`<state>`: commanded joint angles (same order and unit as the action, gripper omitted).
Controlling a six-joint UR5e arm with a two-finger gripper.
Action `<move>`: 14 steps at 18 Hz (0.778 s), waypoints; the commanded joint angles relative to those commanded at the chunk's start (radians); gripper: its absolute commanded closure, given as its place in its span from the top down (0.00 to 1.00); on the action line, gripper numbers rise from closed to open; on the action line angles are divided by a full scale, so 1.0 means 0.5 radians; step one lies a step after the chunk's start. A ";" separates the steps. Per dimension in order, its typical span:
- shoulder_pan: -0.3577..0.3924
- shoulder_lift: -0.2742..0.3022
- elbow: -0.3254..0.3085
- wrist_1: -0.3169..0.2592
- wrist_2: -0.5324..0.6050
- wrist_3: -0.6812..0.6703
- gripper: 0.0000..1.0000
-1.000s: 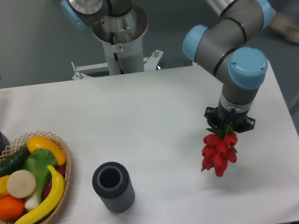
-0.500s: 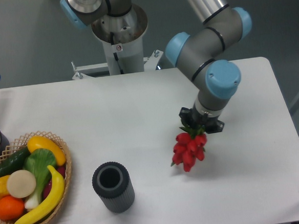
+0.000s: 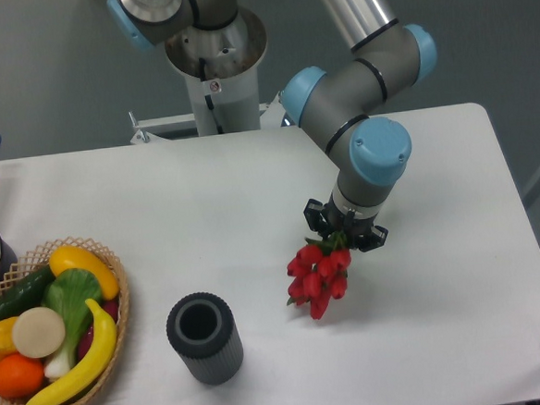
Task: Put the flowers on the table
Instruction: 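Lower the tulips onto the table and open the gripper to release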
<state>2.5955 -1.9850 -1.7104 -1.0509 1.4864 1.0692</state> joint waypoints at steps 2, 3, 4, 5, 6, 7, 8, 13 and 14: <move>0.000 0.003 -0.018 0.028 0.003 0.000 1.00; 0.000 0.006 -0.025 0.043 0.003 0.000 1.00; 0.000 0.009 -0.025 0.043 0.003 0.003 1.00; 0.003 0.012 -0.025 0.043 0.003 0.003 1.00; 0.003 0.015 -0.022 0.046 0.003 0.003 1.00; 0.003 0.021 -0.022 0.065 0.003 0.003 1.00; 0.003 0.028 -0.022 0.086 0.003 0.009 1.00; 0.052 0.092 0.003 0.154 0.025 0.028 1.00; 0.067 0.110 0.012 0.154 0.025 0.049 1.00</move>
<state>2.6292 -1.9298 -1.7043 -0.9741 1.4987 1.0936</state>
